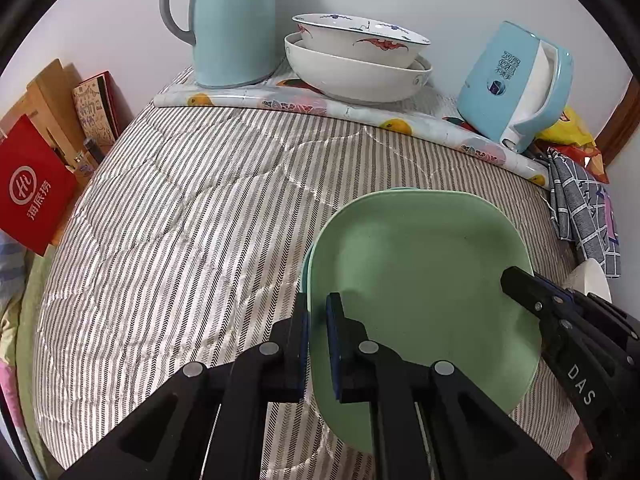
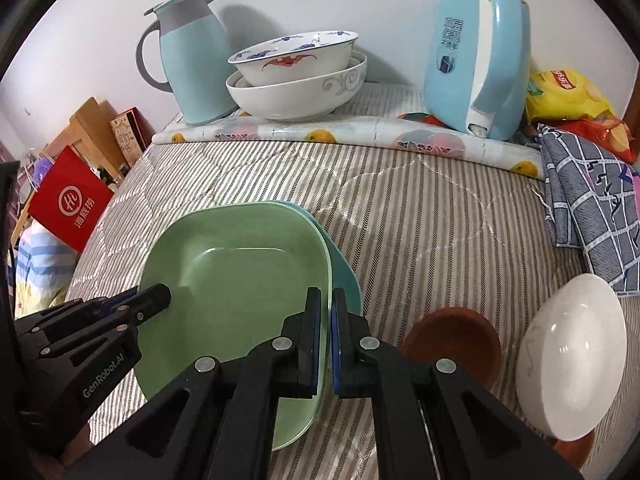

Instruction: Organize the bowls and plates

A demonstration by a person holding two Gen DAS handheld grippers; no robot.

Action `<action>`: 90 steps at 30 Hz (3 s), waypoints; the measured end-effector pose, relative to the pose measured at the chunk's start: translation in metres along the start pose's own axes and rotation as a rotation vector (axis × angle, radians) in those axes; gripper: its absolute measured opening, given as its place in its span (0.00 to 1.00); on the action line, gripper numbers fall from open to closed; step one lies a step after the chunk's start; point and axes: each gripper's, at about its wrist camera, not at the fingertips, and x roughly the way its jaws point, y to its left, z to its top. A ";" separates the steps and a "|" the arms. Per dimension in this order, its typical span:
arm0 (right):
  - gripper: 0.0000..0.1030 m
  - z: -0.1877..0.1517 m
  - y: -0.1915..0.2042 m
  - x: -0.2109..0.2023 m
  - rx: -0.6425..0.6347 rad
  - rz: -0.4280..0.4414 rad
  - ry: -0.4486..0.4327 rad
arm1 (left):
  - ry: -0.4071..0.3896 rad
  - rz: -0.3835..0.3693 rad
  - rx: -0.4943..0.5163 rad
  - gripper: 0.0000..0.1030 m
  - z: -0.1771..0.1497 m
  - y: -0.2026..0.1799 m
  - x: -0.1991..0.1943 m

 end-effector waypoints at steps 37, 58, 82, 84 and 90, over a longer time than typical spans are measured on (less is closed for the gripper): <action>0.40 0.018 -0.002 0.003 -0.062 0.052 -0.011 | 0.046 -0.026 -0.013 0.26 -0.002 0.002 0.013; 0.21 -0.016 -0.015 -0.014 0.014 0.005 0.002 | -0.015 -0.052 0.004 0.47 -0.012 -0.004 -0.013; 0.36 -0.102 -0.118 -0.157 0.262 -0.194 -0.222 | -0.203 -0.143 0.113 0.47 -0.047 -0.089 -0.094; 0.36 -0.111 -0.127 -0.165 0.296 -0.186 -0.212 | -0.210 -0.160 0.115 0.47 -0.051 -0.094 -0.098; 0.36 -0.135 -0.141 -0.182 0.318 -0.262 -0.205 | -0.175 -0.183 0.139 0.47 -0.057 -0.112 -0.097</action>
